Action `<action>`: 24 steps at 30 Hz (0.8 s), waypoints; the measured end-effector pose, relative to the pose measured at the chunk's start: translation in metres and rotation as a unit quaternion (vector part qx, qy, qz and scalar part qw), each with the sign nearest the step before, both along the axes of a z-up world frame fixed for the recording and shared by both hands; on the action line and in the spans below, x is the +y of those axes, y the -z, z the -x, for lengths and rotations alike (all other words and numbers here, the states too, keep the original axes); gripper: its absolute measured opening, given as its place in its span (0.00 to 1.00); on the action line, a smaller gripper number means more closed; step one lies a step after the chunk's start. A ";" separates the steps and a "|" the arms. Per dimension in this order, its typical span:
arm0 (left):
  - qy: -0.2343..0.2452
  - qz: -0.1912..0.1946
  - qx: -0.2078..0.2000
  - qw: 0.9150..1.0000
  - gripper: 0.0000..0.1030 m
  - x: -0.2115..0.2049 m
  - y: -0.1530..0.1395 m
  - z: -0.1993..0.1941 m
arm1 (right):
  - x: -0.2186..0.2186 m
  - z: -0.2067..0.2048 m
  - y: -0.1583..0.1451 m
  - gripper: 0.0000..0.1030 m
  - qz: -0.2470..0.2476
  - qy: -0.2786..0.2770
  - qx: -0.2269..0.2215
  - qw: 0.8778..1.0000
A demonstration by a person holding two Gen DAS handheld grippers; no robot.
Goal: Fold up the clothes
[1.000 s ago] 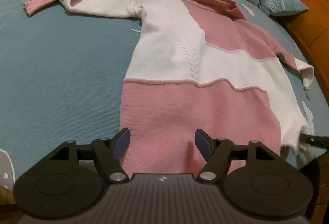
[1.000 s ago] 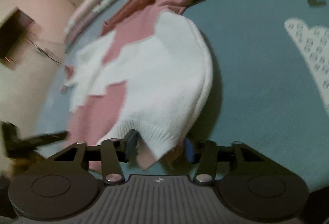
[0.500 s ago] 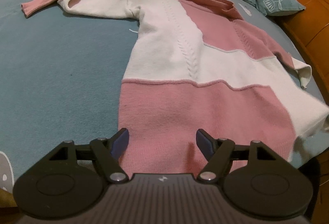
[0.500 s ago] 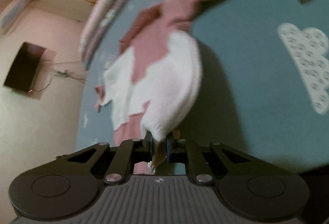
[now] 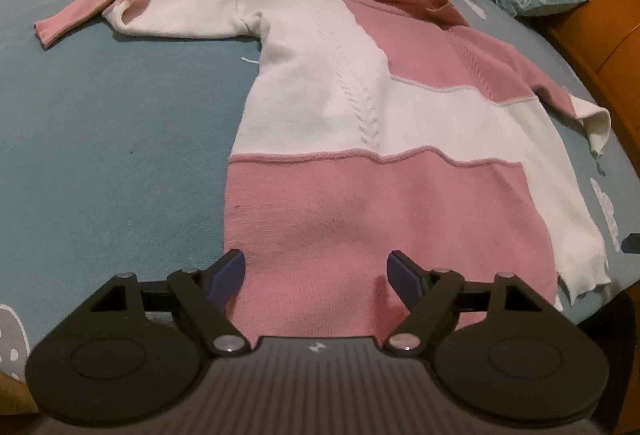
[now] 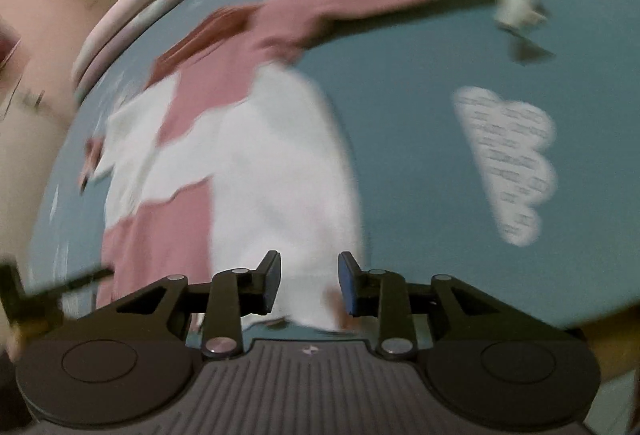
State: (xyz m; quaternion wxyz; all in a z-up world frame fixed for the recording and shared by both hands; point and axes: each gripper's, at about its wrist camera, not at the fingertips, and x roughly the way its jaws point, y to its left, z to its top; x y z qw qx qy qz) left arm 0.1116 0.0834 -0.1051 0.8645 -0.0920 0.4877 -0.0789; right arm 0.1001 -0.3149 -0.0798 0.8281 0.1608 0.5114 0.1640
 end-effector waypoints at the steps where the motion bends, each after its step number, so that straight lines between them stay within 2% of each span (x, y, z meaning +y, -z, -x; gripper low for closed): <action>1: 0.000 -0.001 0.000 1.000 0.76 0.000 0.000 0.000 | 0.016 0.000 0.001 0.35 0.019 -0.023 -0.014 0.999; 4: 0.000 -0.001 0.000 1.000 0.76 0.001 0.000 0.001 | 0.044 -0.001 0.009 0.35 0.055 -0.062 -0.034 0.996; 7: 0.004 -0.006 -0.001 1.000 0.76 0.000 0.000 0.001 | 0.060 -0.007 0.031 0.35 0.068 -0.087 0.011 0.994; 8: 0.006 -0.010 0.000 1.000 0.76 0.000 0.000 0.002 | 0.060 -0.004 0.034 0.36 0.071 -0.088 0.013 0.993; 10: 0.013 -0.023 0.001 1.000 0.76 -0.002 0.000 0.004 | 0.059 -0.003 0.032 0.41 0.063 -0.092 0.012 0.994; 14: 0.039 -0.050 0.004 0.998 0.76 -0.013 -0.003 0.007 | 0.058 0.005 0.019 0.41 0.054 -0.088 0.001 0.995; 16: 0.037 -0.046 0.001 0.998 0.76 -0.014 -0.007 0.009 | 0.066 0.008 0.012 0.41 0.014 -0.097 -0.006 0.995; 19: 0.038 -0.040 -0.018 0.998 0.76 -0.017 -0.016 0.014 | 0.078 0.003 0.019 0.40 -0.059 -0.111 0.034 0.992; 24: 0.046 -0.044 -0.032 0.998 0.76 -0.019 -0.023 0.022 | 0.080 -0.007 0.047 0.36 -0.102 -0.077 0.100 0.987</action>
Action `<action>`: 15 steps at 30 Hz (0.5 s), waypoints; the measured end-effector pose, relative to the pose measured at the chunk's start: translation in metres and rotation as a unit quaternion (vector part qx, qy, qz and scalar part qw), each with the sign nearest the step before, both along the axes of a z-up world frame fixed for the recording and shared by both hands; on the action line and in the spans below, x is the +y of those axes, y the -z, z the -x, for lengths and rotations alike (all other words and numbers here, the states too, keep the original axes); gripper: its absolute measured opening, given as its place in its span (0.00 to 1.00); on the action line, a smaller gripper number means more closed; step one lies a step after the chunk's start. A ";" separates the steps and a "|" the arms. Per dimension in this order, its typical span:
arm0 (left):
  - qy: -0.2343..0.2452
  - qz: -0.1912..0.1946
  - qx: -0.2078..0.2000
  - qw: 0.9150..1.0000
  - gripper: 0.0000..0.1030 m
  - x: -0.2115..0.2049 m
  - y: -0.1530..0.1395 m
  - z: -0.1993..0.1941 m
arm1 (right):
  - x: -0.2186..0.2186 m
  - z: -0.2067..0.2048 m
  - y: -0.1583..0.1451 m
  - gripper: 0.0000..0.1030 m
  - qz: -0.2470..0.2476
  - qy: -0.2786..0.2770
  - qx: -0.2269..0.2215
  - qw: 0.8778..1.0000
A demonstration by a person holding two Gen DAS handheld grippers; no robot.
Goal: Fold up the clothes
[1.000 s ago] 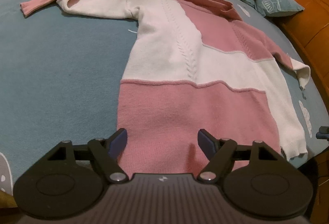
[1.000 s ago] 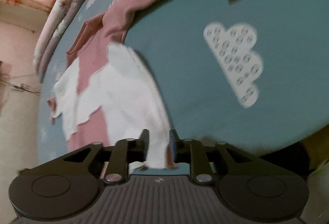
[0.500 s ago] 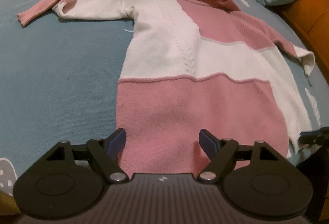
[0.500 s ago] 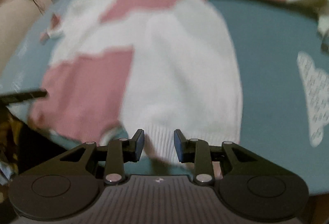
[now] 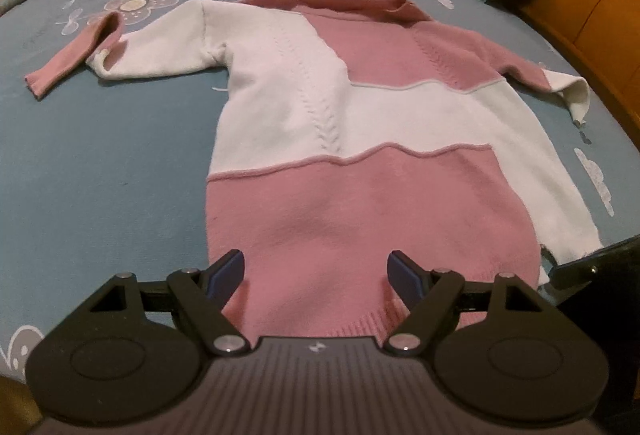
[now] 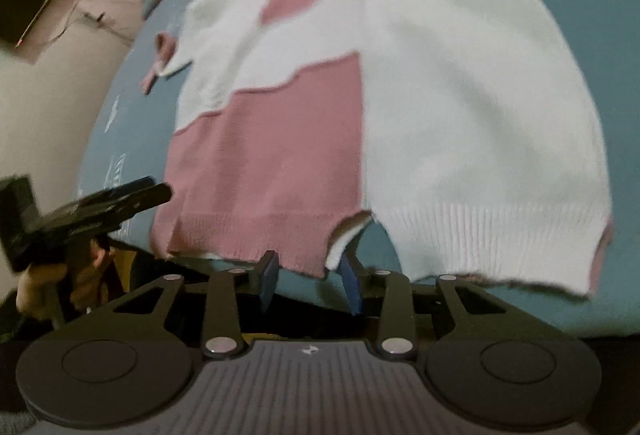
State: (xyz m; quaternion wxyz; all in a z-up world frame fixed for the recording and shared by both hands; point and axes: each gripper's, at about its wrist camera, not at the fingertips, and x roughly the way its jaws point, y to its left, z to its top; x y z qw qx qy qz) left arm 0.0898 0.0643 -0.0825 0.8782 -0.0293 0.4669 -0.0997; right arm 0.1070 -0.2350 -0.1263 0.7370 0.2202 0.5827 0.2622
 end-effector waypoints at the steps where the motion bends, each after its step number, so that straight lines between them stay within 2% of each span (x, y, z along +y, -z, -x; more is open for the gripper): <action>1: -0.004 0.000 0.002 1.000 0.76 0.002 0.001 0.000 | -0.006 0.001 0.004 0.36 -0.004 0.011 0.009 1.000; 3: -0.013 0.000 0.004 1.000 0.76 0.006 0.002 0.001 | -0.009 0.005 0.005 0.31 0.002 0.022 0.007 1.000; 9: -0.012 0.002 0.016 1.000 0.76 0.012 0.006 0.003 | -0.019 0.013 -0.011 0.31 -0.011 0.052 -0.024 0.998; 11: -0.014 -0.004 0.029 0.999 0.76 0.012 0.012 0.001 | -0.016 0.013 -0.013 0.31 -0.022 0.044 -0.026 0.998; 15: -0.021 -0.006 0.047 0.999 0.76 0.014 0.025 0.000 | 0.004 0.006 -0.001 0.31 -0.004 0.030 -0.016 0.999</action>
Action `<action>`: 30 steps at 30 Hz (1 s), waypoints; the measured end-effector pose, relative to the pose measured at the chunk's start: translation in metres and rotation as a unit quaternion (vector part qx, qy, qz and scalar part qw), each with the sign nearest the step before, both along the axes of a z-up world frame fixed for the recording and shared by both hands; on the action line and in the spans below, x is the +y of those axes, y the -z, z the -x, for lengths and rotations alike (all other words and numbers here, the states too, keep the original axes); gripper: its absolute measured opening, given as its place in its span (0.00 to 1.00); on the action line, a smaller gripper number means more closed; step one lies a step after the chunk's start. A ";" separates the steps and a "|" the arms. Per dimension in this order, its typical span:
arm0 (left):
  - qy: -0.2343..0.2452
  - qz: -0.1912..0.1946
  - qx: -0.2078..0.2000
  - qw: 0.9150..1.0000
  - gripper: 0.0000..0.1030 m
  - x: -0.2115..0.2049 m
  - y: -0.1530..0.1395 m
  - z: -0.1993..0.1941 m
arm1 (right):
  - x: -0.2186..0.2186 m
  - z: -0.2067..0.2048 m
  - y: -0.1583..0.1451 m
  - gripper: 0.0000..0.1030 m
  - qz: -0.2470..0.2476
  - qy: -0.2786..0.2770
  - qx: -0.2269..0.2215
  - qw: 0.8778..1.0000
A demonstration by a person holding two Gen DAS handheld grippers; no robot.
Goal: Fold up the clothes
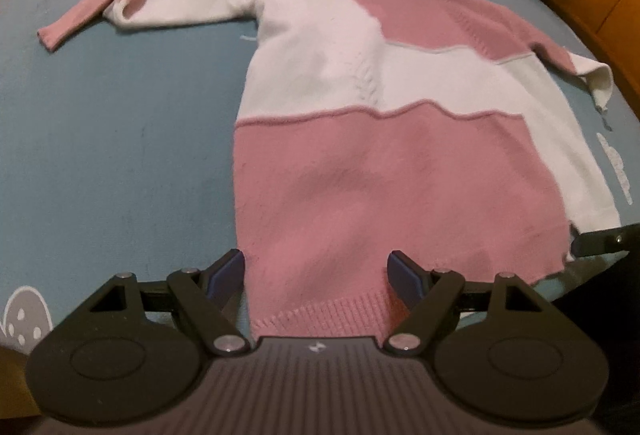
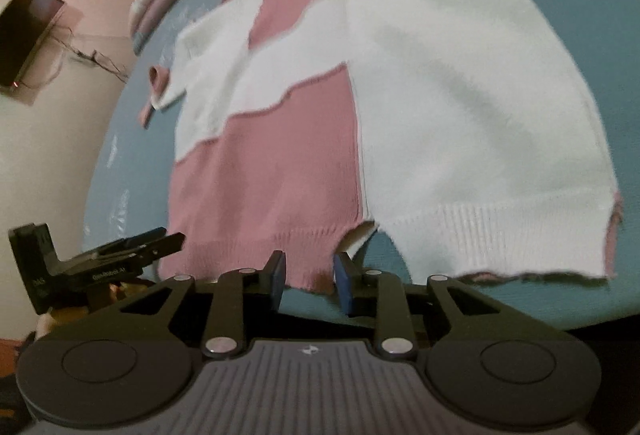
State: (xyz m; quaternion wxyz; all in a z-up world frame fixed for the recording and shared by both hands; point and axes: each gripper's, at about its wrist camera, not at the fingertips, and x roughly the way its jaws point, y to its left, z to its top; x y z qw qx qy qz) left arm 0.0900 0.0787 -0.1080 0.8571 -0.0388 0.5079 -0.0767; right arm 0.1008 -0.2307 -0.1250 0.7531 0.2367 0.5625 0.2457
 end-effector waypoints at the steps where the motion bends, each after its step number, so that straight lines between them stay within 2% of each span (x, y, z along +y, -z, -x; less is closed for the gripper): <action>1: 0.000 0.000 -0.002 1.000 0.76 0.001 0.001 0.000 | 0.002 -0.002 0.003 0.31 -0.001 0.001 0.002 1.000; 4: 0.000 0.009 -0.003 1.000 0.76 0.004 0.001 0.001 | 0.005 -0.005 0.008 0.28 -0.004 0.007 0.003 1.000; 6: -0.001 0.015 -0.002 1.000 0.77 0.005 0.002 0.001 | 0.004 -0.003 0.006 0.06 0.002 0.009 -0.010 1.000; 8: -0.001 0.016 -0.002 1.000 0.77 0.006 0.002 0.001 | 0.002 0.000 0.003 0.03 0.007 0.005 -0.026 1.000; 10: -0.002 0.016 -0.002 1.000 0.78 0.006 0.001 0.000 | -0.001 0.003 -0.002 0.03 0.008 0.000 -0.037 0.999; 15: 0.004 0.010 -0.003 1.000 0.79 0.004 0.002 -0.002 | -0.009 0.003 -0.004 0.03 0.051 0.007 -0.040 0.998; 16: 0.005 0.009 -0.003 1.000 0.80 0.004 0.002 -0.002 | -0.010 0.002 -0.003 0.04 0.047 0.009 -0.031 0.998; 18: 0.005 0.009 -0.004 1.000 0.80 0.004 0.002 -0.001 | -0.012 0.000 0.001 0.13 0.033 0.015 -0.012 0.999; 19: 0.006 0.008 -0.005 1.000 0.80 0.004 0.002 -0.001 | -0.017 0.000 0.003 0.23 0.021 0.025 -0.001 0.999; 20: 0.006 0.008 -0.005 1.000 0.80 0.003 0.002 -0.001 | -0.021 0.000 0.003 0.28 0.009 0.037 0.004 0.999; 26: 0.012 0.002 -0.004 1.000 0.83 0.000 0.004 -0.002 | -0.022 0.002 0.016 0.28 -0.024 0.034 0.033 0.999; 30: 0.013 -0.002 -0.006 1.000 0.83 -0.001 0.004 0.000 | -0.012 -0.004 0.025 0.29 -0.060 0.032 0.031 0.997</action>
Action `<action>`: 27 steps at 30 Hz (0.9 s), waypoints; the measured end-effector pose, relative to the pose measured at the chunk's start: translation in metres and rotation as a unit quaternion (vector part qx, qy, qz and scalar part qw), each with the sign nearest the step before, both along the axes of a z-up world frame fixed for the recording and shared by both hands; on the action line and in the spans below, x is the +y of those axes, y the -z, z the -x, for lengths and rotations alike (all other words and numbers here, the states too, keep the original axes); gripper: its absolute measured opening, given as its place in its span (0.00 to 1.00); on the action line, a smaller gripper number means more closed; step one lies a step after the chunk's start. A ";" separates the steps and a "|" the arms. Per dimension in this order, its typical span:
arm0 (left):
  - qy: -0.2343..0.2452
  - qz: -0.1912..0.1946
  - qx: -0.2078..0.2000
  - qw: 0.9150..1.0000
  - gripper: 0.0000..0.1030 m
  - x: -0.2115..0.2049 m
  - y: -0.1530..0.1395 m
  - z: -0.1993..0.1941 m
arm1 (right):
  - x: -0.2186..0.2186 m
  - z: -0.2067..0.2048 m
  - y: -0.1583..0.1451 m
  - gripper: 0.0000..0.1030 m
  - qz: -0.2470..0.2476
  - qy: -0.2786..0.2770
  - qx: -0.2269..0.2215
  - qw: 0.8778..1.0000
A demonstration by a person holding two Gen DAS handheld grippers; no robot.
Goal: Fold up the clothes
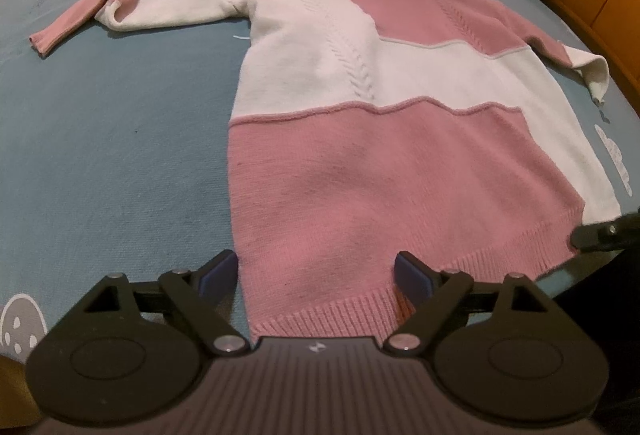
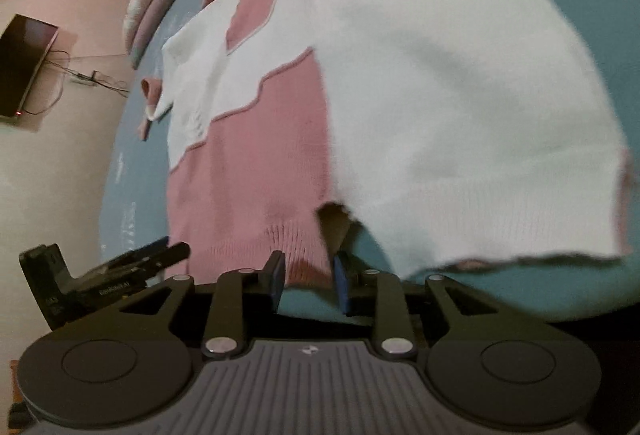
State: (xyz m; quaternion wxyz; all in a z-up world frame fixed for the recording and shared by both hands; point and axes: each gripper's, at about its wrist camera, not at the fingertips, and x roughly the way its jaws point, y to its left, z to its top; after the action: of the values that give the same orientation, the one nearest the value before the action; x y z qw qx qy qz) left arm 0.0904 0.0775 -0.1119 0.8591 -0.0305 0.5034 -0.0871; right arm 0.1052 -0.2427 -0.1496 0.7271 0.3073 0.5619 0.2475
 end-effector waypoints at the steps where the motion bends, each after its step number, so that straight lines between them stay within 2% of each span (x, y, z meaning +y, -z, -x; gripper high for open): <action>1: -0.001 0.003 0.000 1.000 0.83 0.001 0.000 0.000 | 0.003 0.000 -0.001 0.23 0.009 -0.003 -0.006 1.000; 2: -0.002 0.006 -0.001 1.000 0.83 0.002 0.000 0.001 | 0.007 0.000 -0.002 0.09 0.020 -0.007 -0.012 1.000; 6: -0.018 0.002 0.000 1.000 0.82 0.009 -0.001 0.002 | 0.015 0.011 -0.014 0.04 0.034 -0.048 -0.037 0.998; 7: -0.023 0.000 0.000 1.000 0.82 0.011 -0.001 0.002 | 0.017 0.013 -0.017 0.07 0.040 -0.059 -0.040 0.997; 9: -0.030 0.003 -0.003 1.000 0.81 0.015 -0.005 0.003 | 0.018 0.016 -0.020 0.21 0.076 -0.064 -0.039 0.994; 10: -0.031 0.009 -0.011 0.999 0.81 0.017 -0.008 0.004 | 0.015 0.017 -0.023 0.23 0.088 -0.063 -0.044 0.993; 12: -0.039 0.017 -0.032 0.999 0.81 0.021 -0.017 0.005 | 0.003 0.019 -0.031 0.26 0.083 -0.051 -0.058 0.994; 14: -0.049 0.019 -0.050 0.997 0.81 0.026 -0.025 0.003 | -0.011 0.017 -0.043 0.36 0.081 -0.027 -0.075 0.994; 16: -0.066 0.012 -0.056 0.996 0.75 0.032 -0.026 -0.005 | -0.026 0.014 -0.054 0.37 0.092 0.001 -0.096 0.991; 18: -0.081 0.015 -0.051 0.995 0.58 0.038 -0.024 -0.015 | -0.036 0.012 -0.063 0.38 0.092 0.023 -0.108 0.990; 19: -0.089 0.019 -0.048 0.995 0.56 0.042 -0.022 -0.021 | -0.039 0.012 -0.066 0.41 0.093 0.030 -0.114 0.989; 20: -0.096 0.027 -0.045 0.994 0.54 0.046 -0.020 -0.026 | -0.041 0.013 -0.068 0.45 0.094 0.038 -0.120 0.988; 23: -0.113 0.044 -0.047 0.991 0.54 0.054 -0.020 -0.042 | -0.040 0.017 -0.067 0.46 0.099 0.045 -0.126 0.986; 27: -0.111 0.062 -0.060 0.990 0.54 0.057 -0.026 -0.067 | -0.041 0.016 -0.058 0.46 0.090 0.044 -0.114 0.989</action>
State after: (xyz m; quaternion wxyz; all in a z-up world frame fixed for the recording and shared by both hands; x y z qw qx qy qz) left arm 0.1575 0.1348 -0.0855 0.8885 -0.1342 0.4382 -0.0236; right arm 0.0890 -0.2841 -0.0912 0.8209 0.2351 0.4816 0.1973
